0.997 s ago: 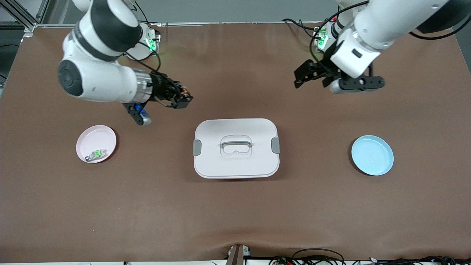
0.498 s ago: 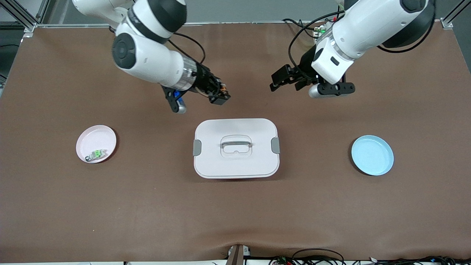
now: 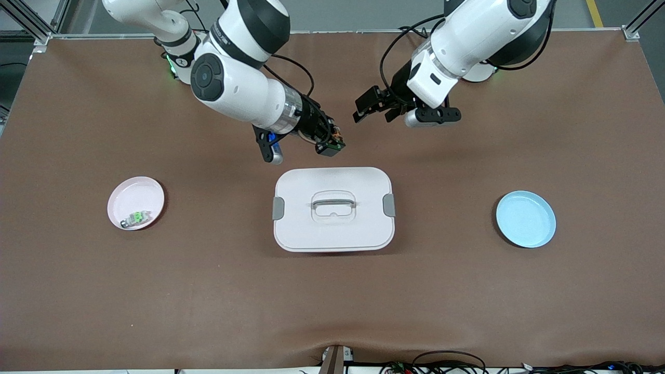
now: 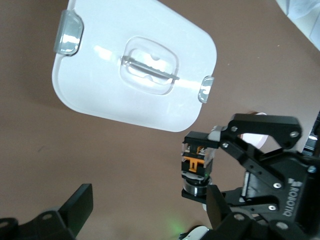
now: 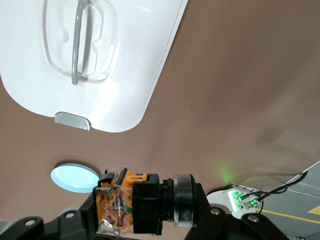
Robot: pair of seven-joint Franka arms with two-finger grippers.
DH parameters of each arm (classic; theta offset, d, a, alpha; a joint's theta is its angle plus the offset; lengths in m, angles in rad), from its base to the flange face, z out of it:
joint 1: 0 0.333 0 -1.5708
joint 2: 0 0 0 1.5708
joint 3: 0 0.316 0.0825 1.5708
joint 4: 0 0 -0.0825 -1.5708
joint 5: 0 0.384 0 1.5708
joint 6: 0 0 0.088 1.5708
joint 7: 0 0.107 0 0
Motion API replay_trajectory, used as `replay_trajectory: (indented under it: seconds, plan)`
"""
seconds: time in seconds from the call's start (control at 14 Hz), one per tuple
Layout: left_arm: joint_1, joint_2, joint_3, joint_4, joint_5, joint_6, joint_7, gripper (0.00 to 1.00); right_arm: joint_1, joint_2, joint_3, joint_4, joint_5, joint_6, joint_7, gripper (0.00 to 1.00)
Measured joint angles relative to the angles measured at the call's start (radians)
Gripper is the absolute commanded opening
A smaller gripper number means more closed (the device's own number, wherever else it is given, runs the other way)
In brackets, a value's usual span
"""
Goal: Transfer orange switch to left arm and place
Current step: 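Carry the switch above the box toward the left gripper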
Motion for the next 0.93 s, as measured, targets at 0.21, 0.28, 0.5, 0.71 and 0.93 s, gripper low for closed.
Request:
replay_trajectory:
  seconds: [0.21,0.28,0.5,0.71,0.93]
  plan:
    - [0.000,-0.031,-0.006,-0.047,-0.061,0.017,0.004,0.85,0.007,0.004,-0.001,0.003,0.000,0.002,0.005,0.26]
    - [0.000,-0.033,-0.011,-0.057,-0.065,0.035,0.006,0.84,0.007,0.004,-0.002,0.005,0.000,0.002,0.006,0.26]
    - [0.001,-0.032,-0.038,-0.100,-0.092,0.147,0.026,0.83,0.007,0.005,-0.003,0.010,0.000,0.002,0.007,0.26]
    - [0.001,-0.019,-0.073,-0.125,-0.171,0.253,0.036,0.83,0.007,0.005,-0.004,0.010,0.000,0.002,0.007,0.26]
    - [0.001,-0.003,-0.092,-0.128,-0.208,0.305,0.044,0.83,0.007,0.005,-0.004,0.010,0.000,0.002,0.007,0.26]
